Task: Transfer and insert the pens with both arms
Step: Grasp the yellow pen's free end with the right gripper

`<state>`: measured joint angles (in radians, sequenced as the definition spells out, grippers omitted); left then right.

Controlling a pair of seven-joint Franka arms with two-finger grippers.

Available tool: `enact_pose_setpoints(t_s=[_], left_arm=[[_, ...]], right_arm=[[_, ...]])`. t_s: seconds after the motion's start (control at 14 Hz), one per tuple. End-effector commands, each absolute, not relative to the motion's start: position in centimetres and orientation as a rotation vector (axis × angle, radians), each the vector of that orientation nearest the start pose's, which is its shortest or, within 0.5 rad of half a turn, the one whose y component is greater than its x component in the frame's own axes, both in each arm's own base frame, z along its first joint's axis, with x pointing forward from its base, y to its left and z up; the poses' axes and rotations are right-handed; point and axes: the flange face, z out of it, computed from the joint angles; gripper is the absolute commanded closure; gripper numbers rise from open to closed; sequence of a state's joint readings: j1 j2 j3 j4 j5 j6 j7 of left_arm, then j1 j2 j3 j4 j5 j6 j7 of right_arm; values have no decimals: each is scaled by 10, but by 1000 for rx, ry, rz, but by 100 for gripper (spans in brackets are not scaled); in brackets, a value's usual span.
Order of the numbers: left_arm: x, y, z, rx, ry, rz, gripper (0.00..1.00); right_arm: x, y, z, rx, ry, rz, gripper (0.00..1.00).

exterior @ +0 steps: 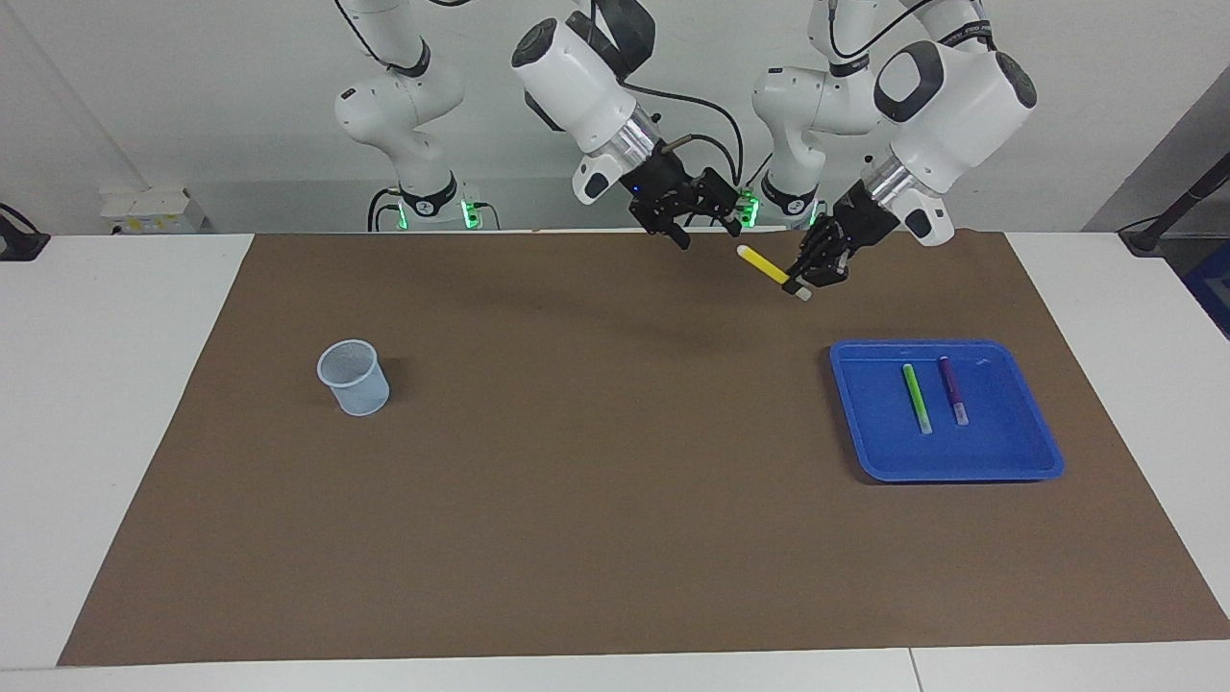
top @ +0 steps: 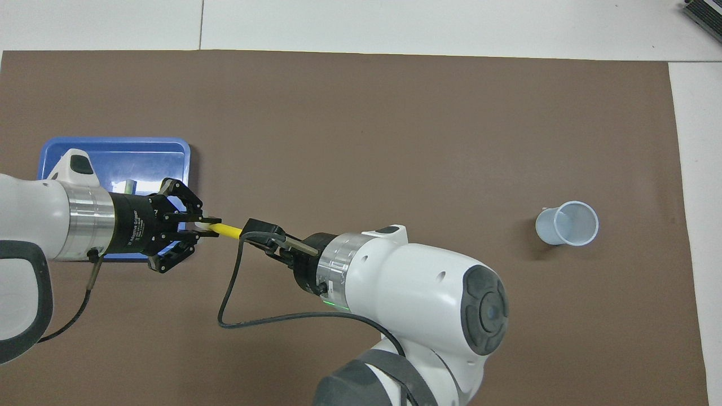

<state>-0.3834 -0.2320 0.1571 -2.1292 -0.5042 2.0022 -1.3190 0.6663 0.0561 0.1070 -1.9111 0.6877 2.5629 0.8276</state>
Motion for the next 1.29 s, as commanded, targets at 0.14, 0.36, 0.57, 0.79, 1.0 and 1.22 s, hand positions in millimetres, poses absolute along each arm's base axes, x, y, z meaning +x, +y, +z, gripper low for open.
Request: enact_pose_setpoints(t_s=[0.14,0.36,0.57,0.79,1.0,1.22], left_arm=[[462,-147,528,-2817,-2165,544,100],[456,-148,531,-2812,-2195,562,100],[452,-147,529,-2808,-2205,580,100],[451,-147,529,-2805,-2216,598,100],[451,-147,529,-2804,-2217,604,100],[448,-146,530,-2807,-2218,608,100]], right_arm=[[458,437,539,-2230,619,-5,2],[453,442,538,-2232,611,2,12],[451,443,537,-2238,602,3,26],[451,443,537,-2237,602,3,45],[457,438,535,-2238,607,-6,61],[459,436,535,-2240,595,-14,68]])
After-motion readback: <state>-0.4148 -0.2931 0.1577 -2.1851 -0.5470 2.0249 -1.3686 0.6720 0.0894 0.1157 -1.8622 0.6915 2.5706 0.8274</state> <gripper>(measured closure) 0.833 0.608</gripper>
